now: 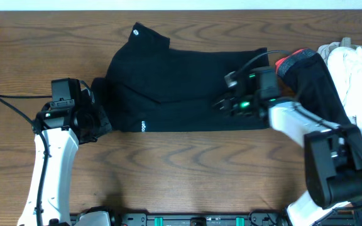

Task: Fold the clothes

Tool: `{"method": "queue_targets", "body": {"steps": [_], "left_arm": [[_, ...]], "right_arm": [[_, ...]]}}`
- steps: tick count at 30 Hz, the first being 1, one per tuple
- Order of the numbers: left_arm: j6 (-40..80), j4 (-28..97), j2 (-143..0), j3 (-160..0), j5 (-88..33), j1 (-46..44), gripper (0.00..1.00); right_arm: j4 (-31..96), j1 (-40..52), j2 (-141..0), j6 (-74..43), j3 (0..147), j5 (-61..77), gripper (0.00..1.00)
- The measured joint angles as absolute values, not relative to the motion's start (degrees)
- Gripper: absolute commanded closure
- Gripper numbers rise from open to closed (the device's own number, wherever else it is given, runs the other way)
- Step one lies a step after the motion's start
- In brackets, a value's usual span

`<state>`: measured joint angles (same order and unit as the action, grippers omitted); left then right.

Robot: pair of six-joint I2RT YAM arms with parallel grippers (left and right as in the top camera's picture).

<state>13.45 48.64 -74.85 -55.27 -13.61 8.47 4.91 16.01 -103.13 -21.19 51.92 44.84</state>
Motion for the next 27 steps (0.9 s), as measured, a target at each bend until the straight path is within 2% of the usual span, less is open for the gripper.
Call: {"method": "queue_targets", "body": {"steps": [5,9,16,27], "left_arm": [[13.5,48.7,-74.8,-55.3,-13.6,8.5,0.59],[13.5,48.7,-74.8,-55.3,-13.6,8.5,0.59],[12.2,48.9,-74.8,-55.3,-13.9,5.5,0.59],[8.8,46.8,-75.2,-55.3,-15.1,-8.2,0.58]], "right_arm": [[4.9,27.1,-103.1,-19.7,51.9,38.7,0.85],[3.6,32.1,-103.1,-19.3,51.9,31.8,0.85],[-4.3,34.4,-106.0,-19.1,52.0,25.8,0.87],[-10.5,34.4,-109.5,-20.5,52.0,18.4,0.93]]}}
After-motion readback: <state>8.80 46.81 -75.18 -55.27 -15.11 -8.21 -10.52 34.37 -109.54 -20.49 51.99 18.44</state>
